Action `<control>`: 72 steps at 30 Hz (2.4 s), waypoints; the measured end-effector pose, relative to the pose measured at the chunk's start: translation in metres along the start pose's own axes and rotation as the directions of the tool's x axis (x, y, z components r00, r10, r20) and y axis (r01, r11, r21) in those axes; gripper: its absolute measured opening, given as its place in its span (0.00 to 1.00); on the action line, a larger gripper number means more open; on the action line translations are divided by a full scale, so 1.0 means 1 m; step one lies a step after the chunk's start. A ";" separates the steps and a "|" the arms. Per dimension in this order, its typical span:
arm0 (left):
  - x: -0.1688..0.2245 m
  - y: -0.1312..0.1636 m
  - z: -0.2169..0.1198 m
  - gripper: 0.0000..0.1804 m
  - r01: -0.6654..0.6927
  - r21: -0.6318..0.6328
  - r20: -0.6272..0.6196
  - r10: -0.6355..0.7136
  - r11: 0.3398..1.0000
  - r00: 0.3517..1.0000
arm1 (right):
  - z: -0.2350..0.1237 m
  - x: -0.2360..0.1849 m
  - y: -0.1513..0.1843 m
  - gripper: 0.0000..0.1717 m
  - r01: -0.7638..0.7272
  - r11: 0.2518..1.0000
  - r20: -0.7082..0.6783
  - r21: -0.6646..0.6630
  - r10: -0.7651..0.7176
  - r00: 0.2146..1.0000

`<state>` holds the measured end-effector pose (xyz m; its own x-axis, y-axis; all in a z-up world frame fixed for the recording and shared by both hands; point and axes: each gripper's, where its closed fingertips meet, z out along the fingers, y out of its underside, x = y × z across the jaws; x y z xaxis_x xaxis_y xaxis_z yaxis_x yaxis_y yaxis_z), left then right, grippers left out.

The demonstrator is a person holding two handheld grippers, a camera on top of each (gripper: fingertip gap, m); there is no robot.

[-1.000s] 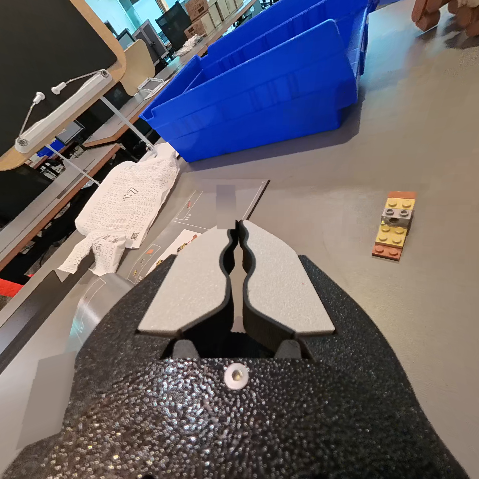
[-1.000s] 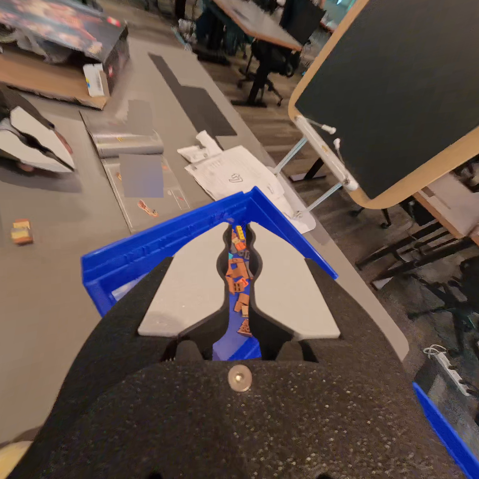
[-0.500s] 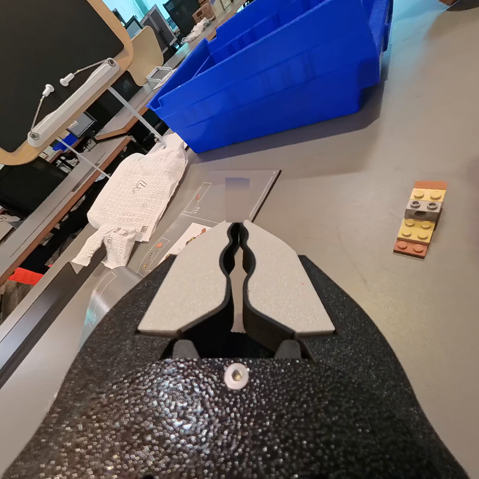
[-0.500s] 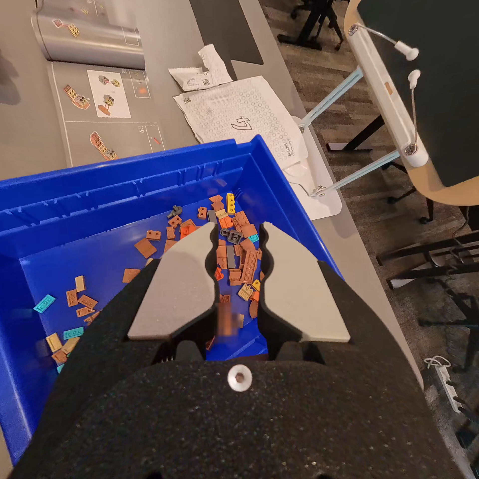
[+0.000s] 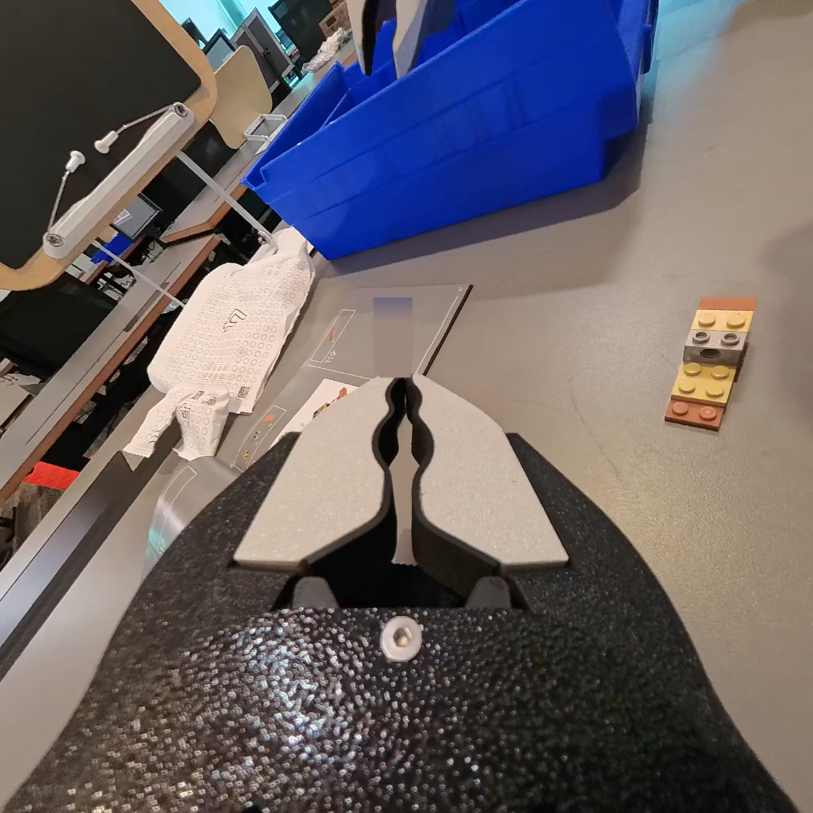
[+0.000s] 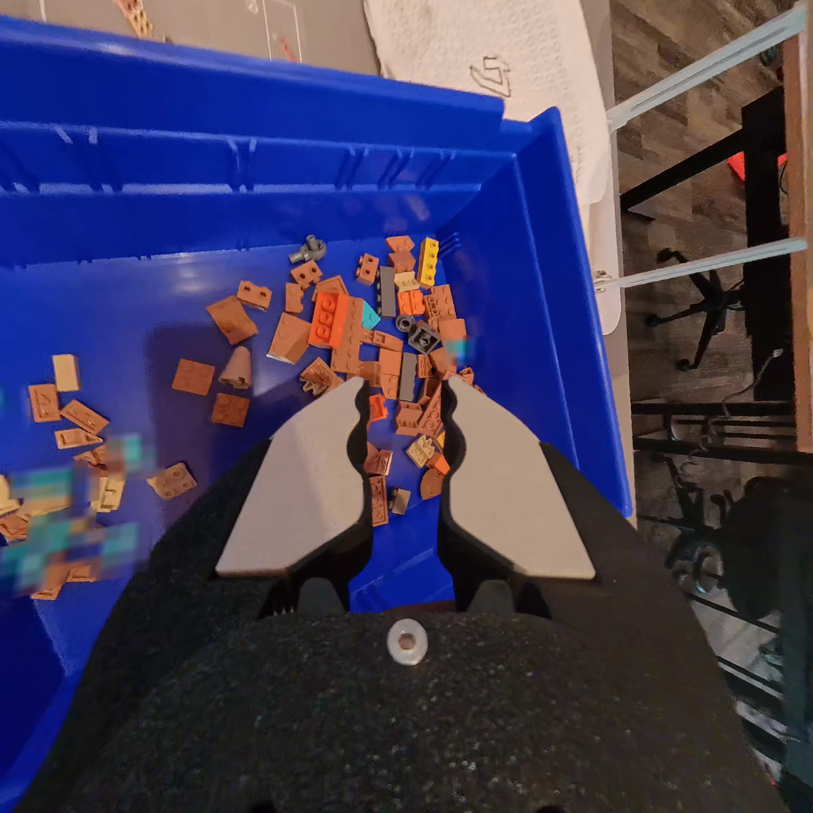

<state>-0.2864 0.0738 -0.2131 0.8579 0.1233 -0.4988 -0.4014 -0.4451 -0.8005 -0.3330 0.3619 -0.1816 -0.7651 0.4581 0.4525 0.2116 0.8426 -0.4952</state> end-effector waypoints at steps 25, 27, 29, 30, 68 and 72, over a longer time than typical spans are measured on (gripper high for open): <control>0.000 0.005 0.002 0.00 -0.021 -0.032 0.008 0.021 0.999 1.000 | 0.021 0.012 -0.013 0.09 0.299 0.954 0.018 0.006 -0.299 0.954; -0.002 0.006 0.002 0.00 -0.017 -0.036 0.012 0.017 0.999 1.000 | 0.033 0.012 -0.022 0.06 0.241 0.970 0.106 0.025 -0.242 0.964; -0.002 0.005 0.002 0.00 -0.015 -0.033 0.011 0.016 0.999 1.000 | 0.050 0.012 -0.022 0.05 0.217 0.976 0.186 -0.031 -0.208 0.960; -0.001 0.006 0.002 0.00 -0.017 -0.034 0.010 0.018 0.999 1.000 | 0.058 0.014 -0.021 0.05 0.222 0.973 0.201 -0.061 -0.206 0.958; -0.002 0.006 0.003 0.00 -0.026 -0.037 0.012 0.027 0.999 1.000 | -0.023 -0.052 -0.138 0.05 -0.009 0.984 0.344 0.176 -0.053 0.937; -0.004 0.006 0.004 0.00 -0.023 -0.040 0.030 0.024 0.999 0.999 | -0.019 -0.122 -0.179 0.05 0.148 0.983 0.471 0.110 -0.183 0.863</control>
<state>-0.2938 0.0738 -0.2173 0.8378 0.1393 -0.5279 -0.4079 -0.4830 -0.7748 -0.2660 0.1604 -0.1343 -0.9854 0.1075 0.1317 0.0273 0.8648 -0.5013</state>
